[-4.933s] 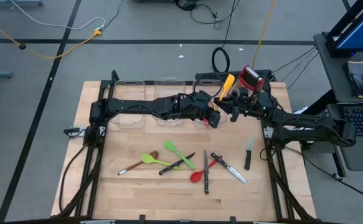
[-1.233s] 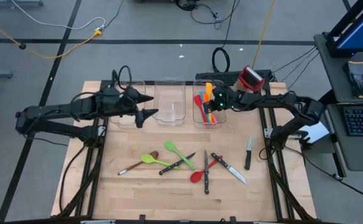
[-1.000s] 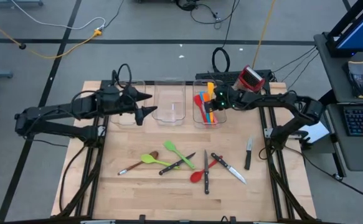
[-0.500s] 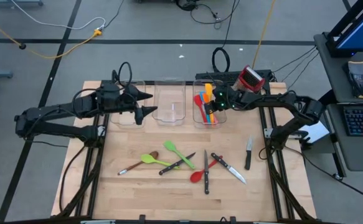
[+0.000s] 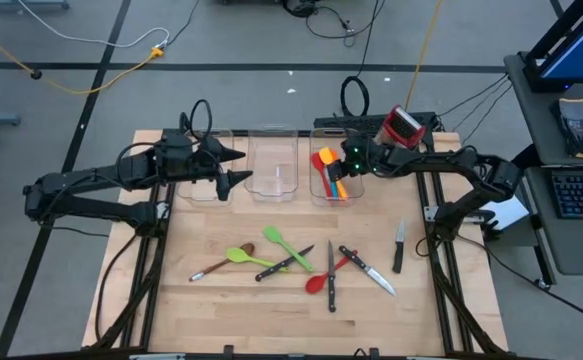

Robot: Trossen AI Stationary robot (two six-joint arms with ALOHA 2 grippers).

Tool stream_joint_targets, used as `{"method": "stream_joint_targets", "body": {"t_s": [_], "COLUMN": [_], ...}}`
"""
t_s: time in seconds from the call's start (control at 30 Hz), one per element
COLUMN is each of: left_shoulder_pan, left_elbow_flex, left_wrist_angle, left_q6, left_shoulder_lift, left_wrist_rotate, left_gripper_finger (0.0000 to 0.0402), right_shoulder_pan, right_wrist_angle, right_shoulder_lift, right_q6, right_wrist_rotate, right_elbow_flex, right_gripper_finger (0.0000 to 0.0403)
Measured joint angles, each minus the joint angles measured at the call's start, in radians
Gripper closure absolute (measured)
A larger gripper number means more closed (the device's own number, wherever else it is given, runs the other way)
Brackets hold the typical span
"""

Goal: Pick & Place Kitchen Items
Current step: Put the green spatula into the right transparent bin

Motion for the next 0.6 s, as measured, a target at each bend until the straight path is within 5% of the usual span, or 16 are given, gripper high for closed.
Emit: {"method": "stream_joint_targets", "body": {"t_s": [0.6], "left_shoulder_pan": [-0.003], "left_elbow_flex": [0.001], "left_wrist_angle": [-0.027], "left_q6": [0.014], "left_shoulder_lift": [0.000], "left_wrist_rotate": [-0.001], "left_gripper_finger": [0.0085], "right_shoulder_pan": [0.083], "right_wrist_angle": [0.048], "right_shoulder_lift": [-0.204], "right_q6": [-0.082], "right_wrist_rotate": [-0.001], "right_elbow_flex": [0.000], "right_gripper_finger": [0.0361]}}
